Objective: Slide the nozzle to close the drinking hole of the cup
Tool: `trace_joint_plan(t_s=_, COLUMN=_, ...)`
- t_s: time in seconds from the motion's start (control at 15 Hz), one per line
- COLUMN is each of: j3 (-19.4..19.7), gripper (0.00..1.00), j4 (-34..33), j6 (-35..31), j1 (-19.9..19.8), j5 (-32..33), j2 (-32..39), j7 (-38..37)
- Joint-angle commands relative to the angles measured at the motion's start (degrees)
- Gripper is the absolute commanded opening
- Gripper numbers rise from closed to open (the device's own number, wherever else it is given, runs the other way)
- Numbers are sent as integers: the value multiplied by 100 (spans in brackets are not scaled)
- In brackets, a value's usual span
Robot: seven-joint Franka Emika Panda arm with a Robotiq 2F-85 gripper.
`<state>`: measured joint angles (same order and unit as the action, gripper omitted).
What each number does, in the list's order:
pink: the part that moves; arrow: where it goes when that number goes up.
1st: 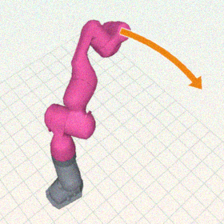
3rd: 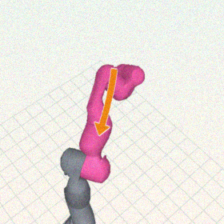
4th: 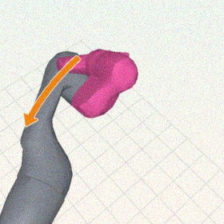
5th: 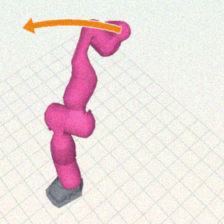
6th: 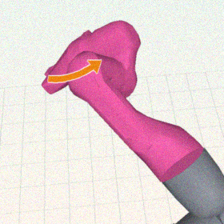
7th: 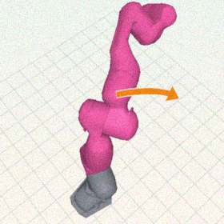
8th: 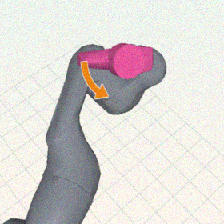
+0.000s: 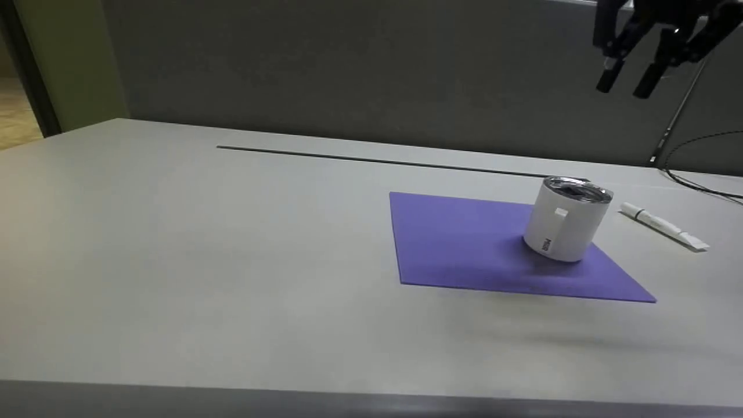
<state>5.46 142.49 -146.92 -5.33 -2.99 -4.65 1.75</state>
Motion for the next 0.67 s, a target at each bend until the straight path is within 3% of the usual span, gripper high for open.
trace_joint_plan(t_s=0.0, j3=25, gripper=13, j4=-567, j6=-213, j1=-37, j5=189, j2=876, j7=-88)
trace_joint_plan(t_s=0.13, j3=51, gripper=1, j4=-683, j6=-195, j1=-36, j5=302, j2=1150, j7=-207)
trace_joint_plan(t_s=0.6, j3=156, gripper=0, j4=-708, j6=-72, j1=98, j5=818, j2=1589, j7=-730)
